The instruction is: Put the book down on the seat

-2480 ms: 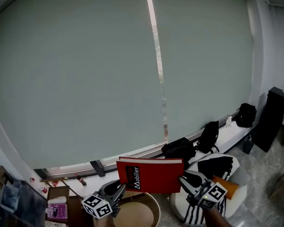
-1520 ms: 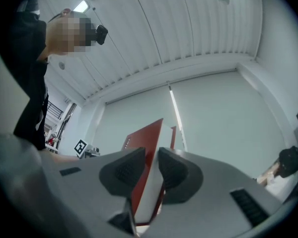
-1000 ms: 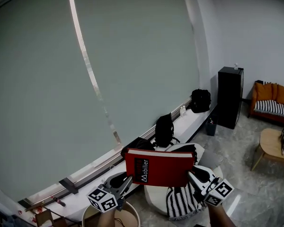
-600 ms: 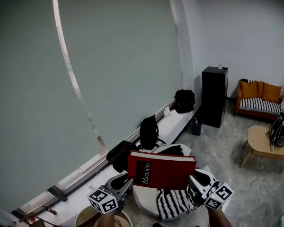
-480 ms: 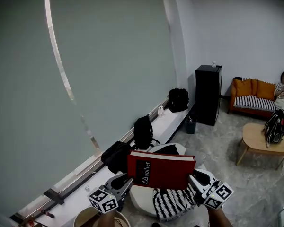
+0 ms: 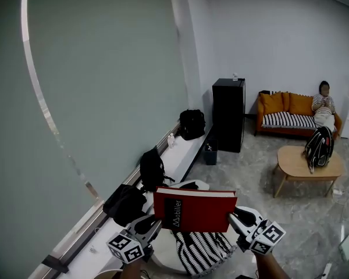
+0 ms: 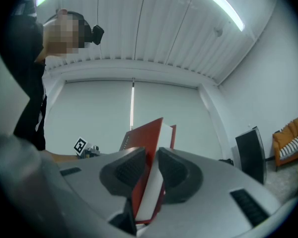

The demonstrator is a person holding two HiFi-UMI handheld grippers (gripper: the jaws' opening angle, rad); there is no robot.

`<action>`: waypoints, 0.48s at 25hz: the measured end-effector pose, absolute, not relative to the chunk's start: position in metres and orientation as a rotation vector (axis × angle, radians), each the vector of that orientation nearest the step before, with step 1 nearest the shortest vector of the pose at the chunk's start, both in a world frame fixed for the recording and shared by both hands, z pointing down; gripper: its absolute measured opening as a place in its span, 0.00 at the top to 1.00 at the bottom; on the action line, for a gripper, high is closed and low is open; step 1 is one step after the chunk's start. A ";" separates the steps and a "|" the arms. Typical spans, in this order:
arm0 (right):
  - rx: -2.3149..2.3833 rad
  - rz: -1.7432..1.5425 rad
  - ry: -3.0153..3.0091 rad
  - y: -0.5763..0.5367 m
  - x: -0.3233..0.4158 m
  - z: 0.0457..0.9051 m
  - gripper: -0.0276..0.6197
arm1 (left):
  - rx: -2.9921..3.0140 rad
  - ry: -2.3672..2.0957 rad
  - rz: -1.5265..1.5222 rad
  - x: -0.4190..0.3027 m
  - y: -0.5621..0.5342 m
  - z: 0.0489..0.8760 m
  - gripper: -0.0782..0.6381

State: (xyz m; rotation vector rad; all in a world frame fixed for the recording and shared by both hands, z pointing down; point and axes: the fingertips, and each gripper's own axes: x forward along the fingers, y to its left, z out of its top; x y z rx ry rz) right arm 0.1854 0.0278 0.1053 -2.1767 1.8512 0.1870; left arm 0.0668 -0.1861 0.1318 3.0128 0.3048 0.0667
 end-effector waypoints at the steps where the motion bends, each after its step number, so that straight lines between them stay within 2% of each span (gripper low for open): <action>1: -2.194 0.182 1.834 0.022 0.189 0.107 0.81 | 3.005 0.327 0.066 0.074 -0.194 0.134 0.74; 12: -2.365 0.067 1.661 0.013 0.222 0.140 0.81 | 2.880 0.547 0.079 0.142 -0.216 0.173 0.74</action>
